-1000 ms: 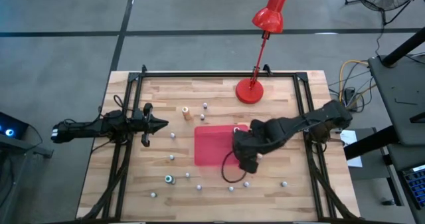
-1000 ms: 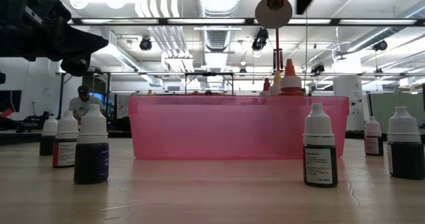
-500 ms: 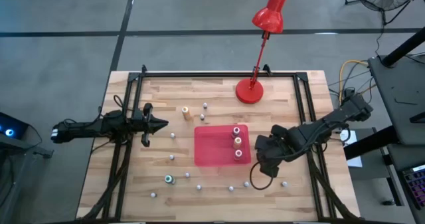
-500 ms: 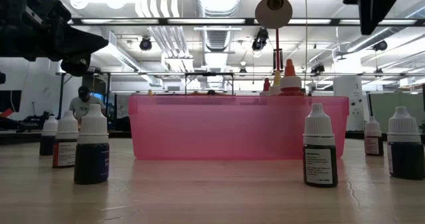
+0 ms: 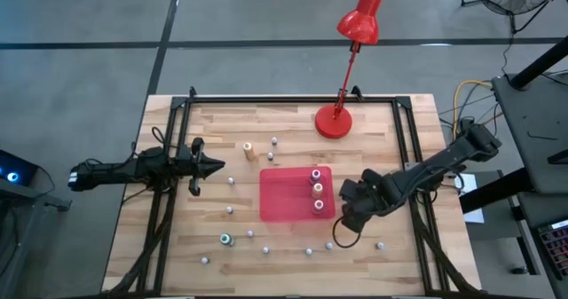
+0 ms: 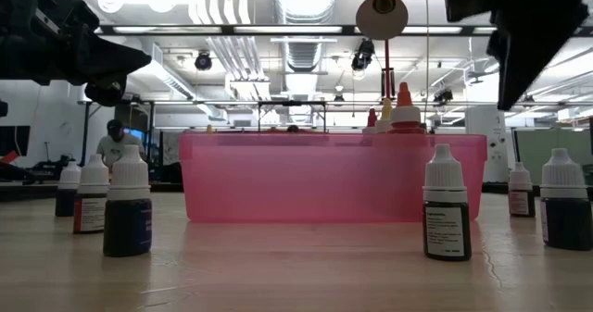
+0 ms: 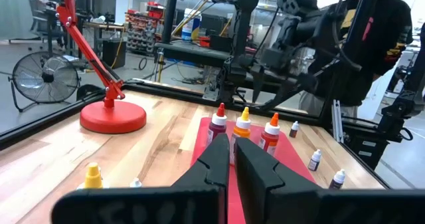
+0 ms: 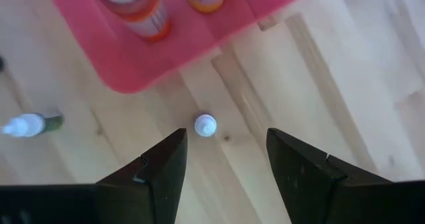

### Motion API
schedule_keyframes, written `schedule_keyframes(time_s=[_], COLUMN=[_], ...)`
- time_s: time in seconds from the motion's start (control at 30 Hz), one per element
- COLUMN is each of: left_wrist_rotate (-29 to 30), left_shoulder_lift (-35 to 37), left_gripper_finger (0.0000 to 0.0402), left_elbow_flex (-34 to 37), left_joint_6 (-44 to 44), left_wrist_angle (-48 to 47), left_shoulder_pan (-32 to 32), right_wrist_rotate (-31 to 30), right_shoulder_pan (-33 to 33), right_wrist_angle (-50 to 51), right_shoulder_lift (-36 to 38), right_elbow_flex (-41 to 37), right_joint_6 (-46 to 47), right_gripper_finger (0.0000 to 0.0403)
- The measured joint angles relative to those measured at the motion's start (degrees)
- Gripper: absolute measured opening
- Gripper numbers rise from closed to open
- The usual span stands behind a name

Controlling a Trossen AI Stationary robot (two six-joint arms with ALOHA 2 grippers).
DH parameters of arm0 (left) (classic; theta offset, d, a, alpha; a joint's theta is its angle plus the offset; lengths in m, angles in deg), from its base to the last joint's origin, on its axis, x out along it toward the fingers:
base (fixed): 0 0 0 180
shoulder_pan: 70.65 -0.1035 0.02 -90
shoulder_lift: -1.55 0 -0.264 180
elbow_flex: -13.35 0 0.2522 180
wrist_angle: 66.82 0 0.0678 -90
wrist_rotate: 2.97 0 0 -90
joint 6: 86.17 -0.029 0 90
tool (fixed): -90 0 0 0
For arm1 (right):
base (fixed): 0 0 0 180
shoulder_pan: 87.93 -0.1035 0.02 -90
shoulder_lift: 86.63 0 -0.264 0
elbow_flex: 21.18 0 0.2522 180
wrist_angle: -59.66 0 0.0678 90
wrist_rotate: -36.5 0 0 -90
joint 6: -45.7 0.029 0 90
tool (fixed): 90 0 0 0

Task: Pick & Place food coloring
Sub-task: Put the small pink food coloring bottle into the red bin

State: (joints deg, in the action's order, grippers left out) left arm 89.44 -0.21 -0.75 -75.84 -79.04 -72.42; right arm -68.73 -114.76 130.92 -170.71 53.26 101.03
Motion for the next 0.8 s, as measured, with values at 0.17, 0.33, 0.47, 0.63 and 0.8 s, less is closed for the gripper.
schedule_keyframes(time_s=[0.17,0.33,0.47,0.63,0.8], left_wrist_rotate=[0.0,0.0,0.0,0.0,0.0], left_shoulder_lift=[0.0,0.0,0.0,0.0,0.0], left_gripper_finger=[0.0000,0.0000,0.0000,0.0000,0.0000], left_elbow_flex=[0.0,0.0,0.0,0.0,0.0], left_joint_6=[0.0,0.0,0.0,0.0,0.0], left_wrist_angle=[0.0,0.0,0.0,0.0,0.0], left_shoulder_pan=[0.0,0.0,0.0,0.0,0.0], right_wrist_rotate=[0.1,0.3,0.3,0.2,0.7], right_shoulder_pan=[0.0,0.0,0.0,0.0,-0.1], right_wrist_angle=[-6.0,-10.7,-12.3,-14.2,-16.8], right_shoulder_lift=[0.0,-0.1,-0.1,-0.1,-0.2], right_elbow_flex=[-4.0,-6.1,-7.4,-9.1,-10.9], right_joint_6=[1.3,0.8,1.2,-0.4,-0.4], right_gripper_finger=[0.0201,0.0201,0.0201,0.0201,0.0201])
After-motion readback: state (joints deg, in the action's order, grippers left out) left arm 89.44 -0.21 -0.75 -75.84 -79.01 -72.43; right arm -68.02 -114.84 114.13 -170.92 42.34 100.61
